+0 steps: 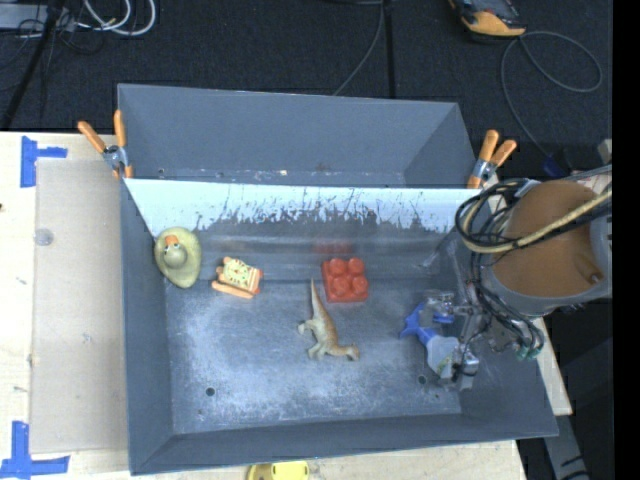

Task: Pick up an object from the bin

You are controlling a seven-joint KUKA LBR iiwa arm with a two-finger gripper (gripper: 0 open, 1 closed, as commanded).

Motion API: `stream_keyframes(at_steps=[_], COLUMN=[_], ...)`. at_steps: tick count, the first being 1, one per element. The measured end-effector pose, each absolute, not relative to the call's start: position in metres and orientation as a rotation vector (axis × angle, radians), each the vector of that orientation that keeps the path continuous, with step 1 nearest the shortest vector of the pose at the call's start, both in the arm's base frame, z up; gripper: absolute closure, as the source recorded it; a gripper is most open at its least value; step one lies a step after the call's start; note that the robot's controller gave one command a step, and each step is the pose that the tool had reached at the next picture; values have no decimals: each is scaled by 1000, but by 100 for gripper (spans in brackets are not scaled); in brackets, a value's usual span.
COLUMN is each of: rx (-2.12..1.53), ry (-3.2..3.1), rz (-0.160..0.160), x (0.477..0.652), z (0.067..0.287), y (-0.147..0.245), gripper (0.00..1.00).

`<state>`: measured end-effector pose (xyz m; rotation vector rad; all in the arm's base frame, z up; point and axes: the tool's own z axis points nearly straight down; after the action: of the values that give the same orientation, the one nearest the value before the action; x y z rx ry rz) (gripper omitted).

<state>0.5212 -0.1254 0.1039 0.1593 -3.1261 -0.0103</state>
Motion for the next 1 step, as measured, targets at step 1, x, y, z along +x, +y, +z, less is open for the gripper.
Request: stream_keyframes(at_steps=[1], rx=[172], ry=[-3139], rz=[1], x=[532], z=[130], y=[-146], gripper=[0])
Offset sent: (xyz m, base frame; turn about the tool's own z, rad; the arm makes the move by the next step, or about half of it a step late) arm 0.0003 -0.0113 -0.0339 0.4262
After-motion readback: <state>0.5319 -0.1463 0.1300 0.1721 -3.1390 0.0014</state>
